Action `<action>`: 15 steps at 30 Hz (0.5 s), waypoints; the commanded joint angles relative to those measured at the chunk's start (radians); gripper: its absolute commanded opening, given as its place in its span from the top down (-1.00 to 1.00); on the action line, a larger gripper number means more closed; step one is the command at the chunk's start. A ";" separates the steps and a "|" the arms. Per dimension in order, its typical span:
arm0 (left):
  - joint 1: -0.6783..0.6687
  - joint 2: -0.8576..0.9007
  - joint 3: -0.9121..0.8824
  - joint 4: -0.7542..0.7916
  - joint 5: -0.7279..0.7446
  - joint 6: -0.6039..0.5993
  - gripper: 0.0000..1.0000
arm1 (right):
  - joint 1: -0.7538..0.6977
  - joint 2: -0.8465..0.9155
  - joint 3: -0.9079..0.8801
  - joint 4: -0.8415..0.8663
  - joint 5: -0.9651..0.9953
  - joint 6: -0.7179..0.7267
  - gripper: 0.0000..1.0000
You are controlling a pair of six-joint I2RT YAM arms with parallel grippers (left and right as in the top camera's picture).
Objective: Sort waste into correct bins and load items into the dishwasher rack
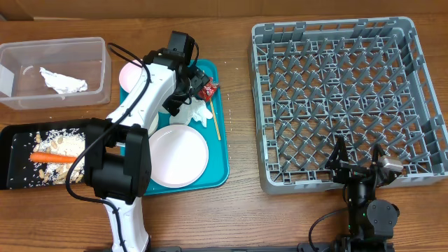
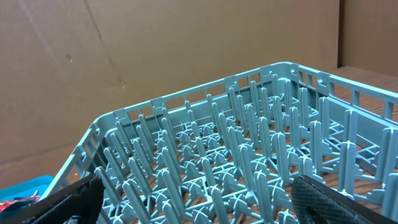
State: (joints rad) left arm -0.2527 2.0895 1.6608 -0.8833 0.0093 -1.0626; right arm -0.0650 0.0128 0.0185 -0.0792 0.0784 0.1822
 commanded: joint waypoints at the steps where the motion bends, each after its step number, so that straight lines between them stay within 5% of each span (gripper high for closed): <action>1: 0.004 0.016 0.002 0.001 -0.049 -0.027 -1.00 | -0.005 -0.010 -0.010 0.005 0.007 -0.007 -1.00; 3: 0.004 0.016 0.002 0.002 -0.053 -0.028 -0.86 | -0.005 -0.010 -0.010 0.005 0.007 -0.008 -1.00; 5: 0.004 0.016 0.002 0.001 -0.049 -0.031 -0.42 | -0.005 -0.010 -0.010 0.005 0.007 -0.007 -1.00; 8: 0.002 0.016 0.002 -0.002 -0.042 -0.031 -0.03 | -0.005 -0.010 -0.010 0.005 0.007 -0.007 -1.00; 15: -0.006 0.016 -0.015 -0.005 -0.043 -0.039 -0.27 | -0.005 -0.010 -0.010 0.005 0.007 -0.007 -1.00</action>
State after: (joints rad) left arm -0.2539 2.0895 1.6604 -0.8871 -0.0132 -1.0946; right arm -0.0650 0.0128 0.0185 -0.0788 0.0788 0.1818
